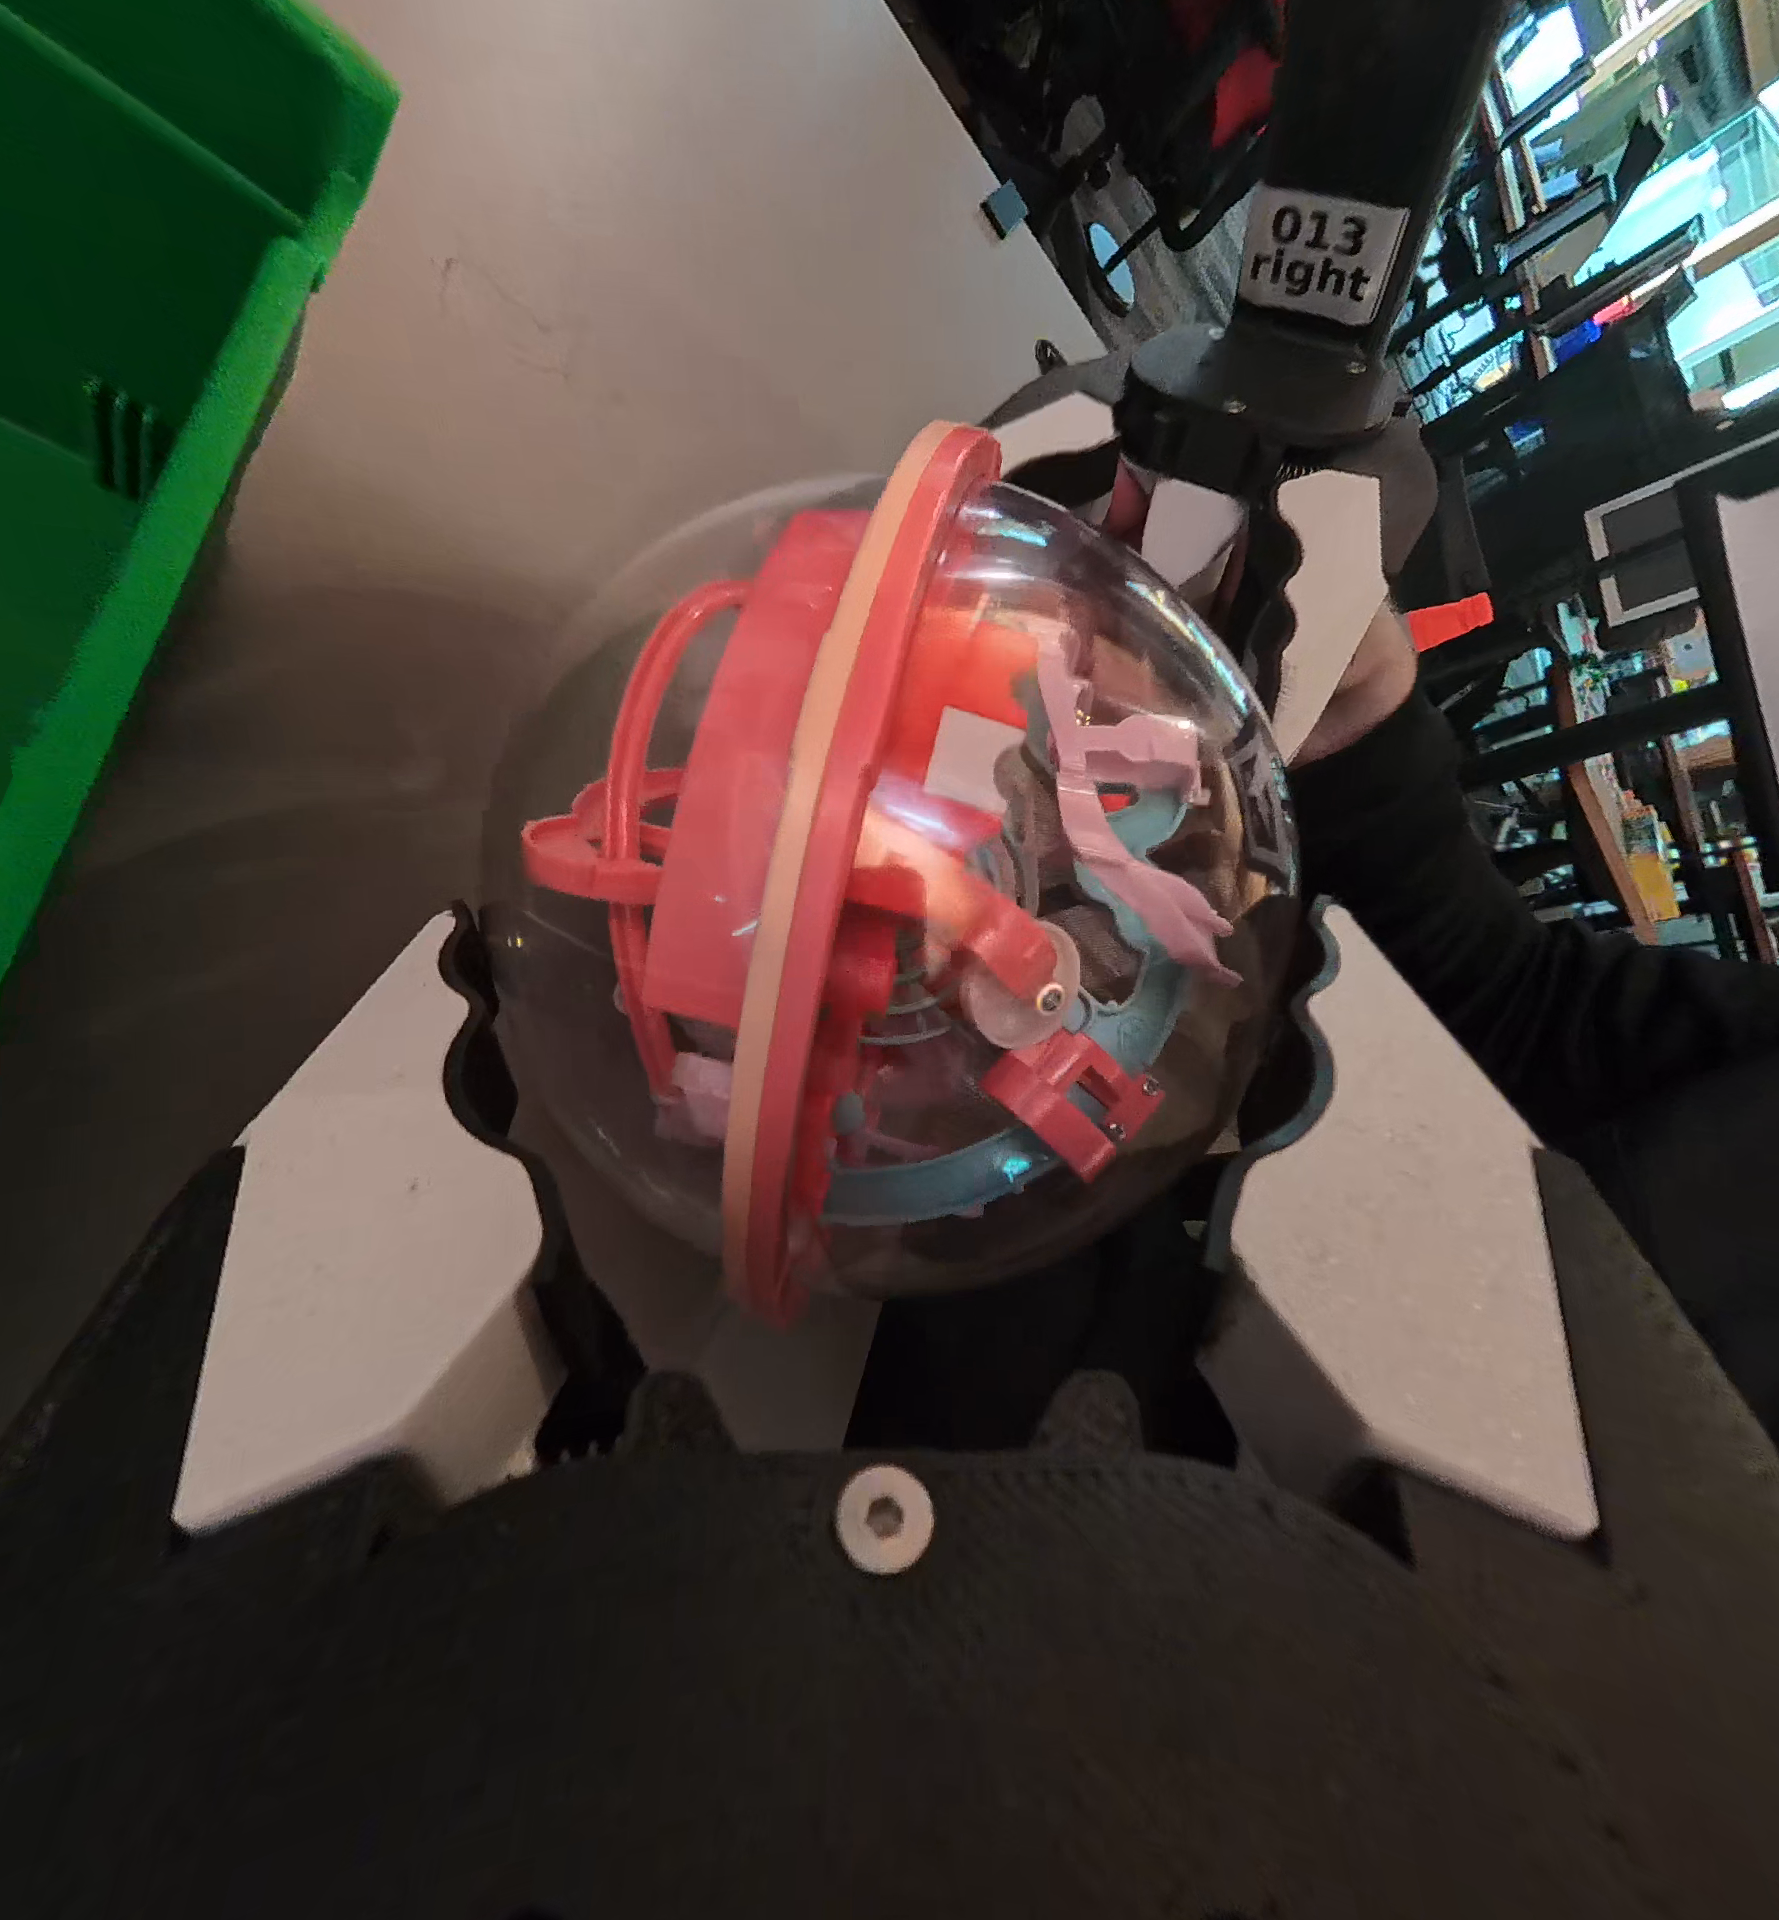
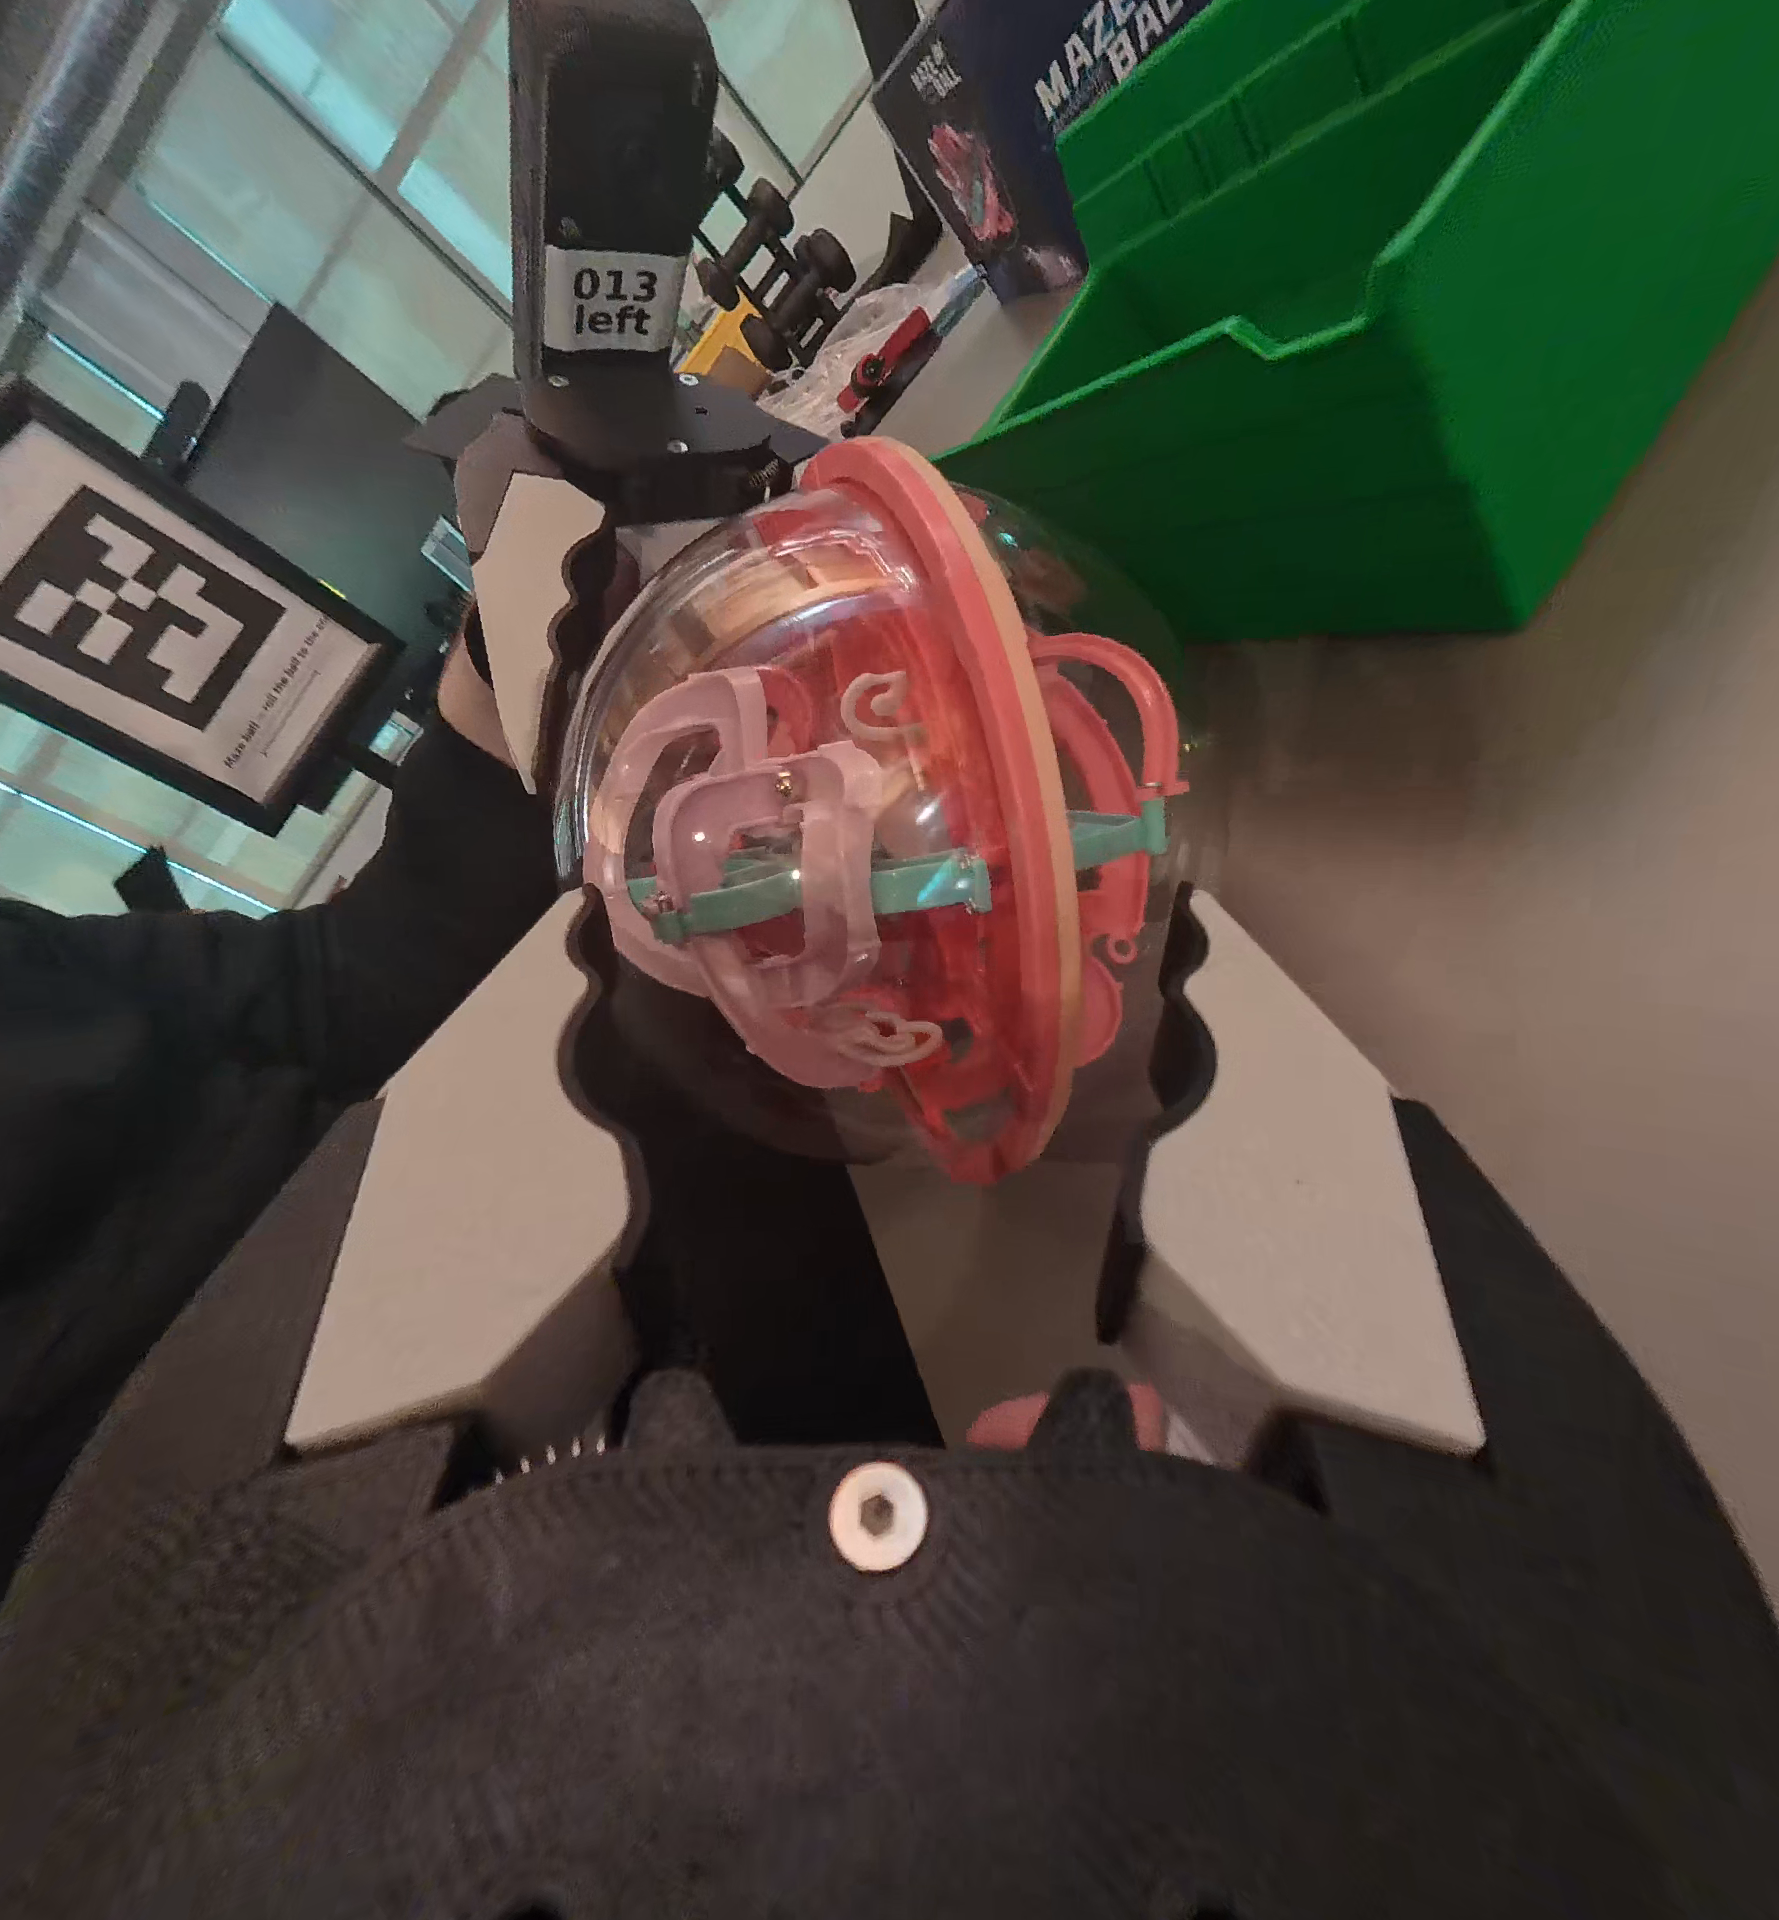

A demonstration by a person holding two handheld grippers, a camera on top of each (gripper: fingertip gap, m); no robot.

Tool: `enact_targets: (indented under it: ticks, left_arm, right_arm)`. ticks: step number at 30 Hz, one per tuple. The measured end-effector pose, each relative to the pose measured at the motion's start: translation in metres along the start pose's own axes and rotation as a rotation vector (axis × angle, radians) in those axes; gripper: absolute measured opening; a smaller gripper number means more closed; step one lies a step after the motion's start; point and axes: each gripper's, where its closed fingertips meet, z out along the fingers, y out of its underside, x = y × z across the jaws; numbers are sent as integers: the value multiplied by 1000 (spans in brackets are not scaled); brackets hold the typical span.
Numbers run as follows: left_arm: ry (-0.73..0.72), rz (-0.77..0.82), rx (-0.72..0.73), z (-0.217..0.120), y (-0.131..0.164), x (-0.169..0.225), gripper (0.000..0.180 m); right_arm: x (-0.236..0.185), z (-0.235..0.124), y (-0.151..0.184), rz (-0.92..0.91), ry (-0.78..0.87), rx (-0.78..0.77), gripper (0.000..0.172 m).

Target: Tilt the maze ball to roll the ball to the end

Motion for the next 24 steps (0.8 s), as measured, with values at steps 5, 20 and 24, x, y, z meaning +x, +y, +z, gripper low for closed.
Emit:
enact_targets:
  ticks: [5, 20, 24]
  left_arm:
    - [23, 19, -44, 3, -6, 0, 144]
    - [53, 0, -98, 16, -21, -1, 144]
    - [68, -19, -74, 14, -22, -3, 144]
  right_arm:
    - [0, -2, 9, 56, 12, -54, 104]
    - [4, -8, 22, 172, -17, -42, 104]
    - [5, -6, 21, 155, -11, -31, 104]
